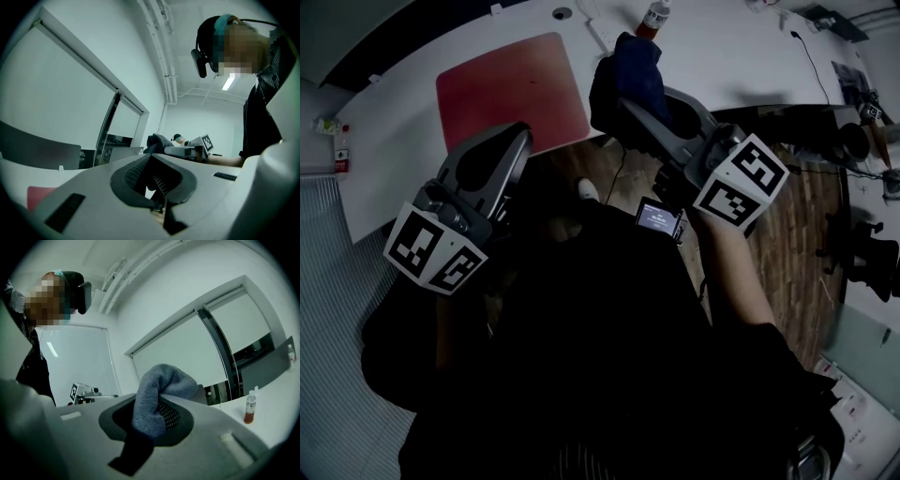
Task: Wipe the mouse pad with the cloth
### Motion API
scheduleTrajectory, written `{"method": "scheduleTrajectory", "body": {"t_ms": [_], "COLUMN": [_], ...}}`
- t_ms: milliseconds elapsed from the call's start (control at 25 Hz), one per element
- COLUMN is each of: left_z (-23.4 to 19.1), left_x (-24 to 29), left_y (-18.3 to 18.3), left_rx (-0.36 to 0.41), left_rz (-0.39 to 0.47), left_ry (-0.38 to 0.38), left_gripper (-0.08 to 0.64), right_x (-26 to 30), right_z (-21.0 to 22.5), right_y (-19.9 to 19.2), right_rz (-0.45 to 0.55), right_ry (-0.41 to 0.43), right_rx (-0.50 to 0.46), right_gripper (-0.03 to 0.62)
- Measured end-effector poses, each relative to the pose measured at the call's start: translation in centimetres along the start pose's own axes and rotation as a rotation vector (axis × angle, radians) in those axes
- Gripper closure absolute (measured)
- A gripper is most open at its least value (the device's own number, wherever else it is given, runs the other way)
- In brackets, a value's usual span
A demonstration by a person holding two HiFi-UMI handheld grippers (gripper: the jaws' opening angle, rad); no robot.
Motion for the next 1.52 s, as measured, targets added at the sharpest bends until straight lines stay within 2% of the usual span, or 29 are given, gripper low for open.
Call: {"method": "scheduleTrajectory", "body": {"t_ms": [200,320,640,1200,1520], "left_z": [-2.7,-3.6,-5.4,-7.2,-11.8], "left_x": [5.9,8.5,11.7,14.1,12.8], "left_y": [1.2,1.3,0.5,1.2,0.6], "left_rx": [-0.007,-0.008,-0.044,-0.034,-0.080], "left_rz": [-0.032,-0.045,-0.104,-0.115,-0.125], "left_ry": [0.032,0.043,0.085,0.074,0.072], "left_gripper": [0.552,0.552,0.552,0.552,0.552], "right_x": [1.2,1.5,1.7,0.9,5.7], "right_z": [6.2,9.1,14.7,17.5,17.7], "right_y": [2.6,2.8,2.8,3.1,2.8], "right_rz": [0.010,0.008,0.002,0.011,-0.040], "right_ry": [0.037,0.052,0.086,0.059,0.054], "right_rx": [0.020,0.036,0.097,0.115,0.111], "right_gripper": [0.525,0.525,0.525,0.525,0.525]}}
Point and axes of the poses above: the fingertips, and each gripper's own axes: x forward along the fingers, z to its right, y out of its top, the point moved 1 cm from there along -x, backward along the fingers, and after that the axes turned 5 degrees about y, right-handed, at the moved point
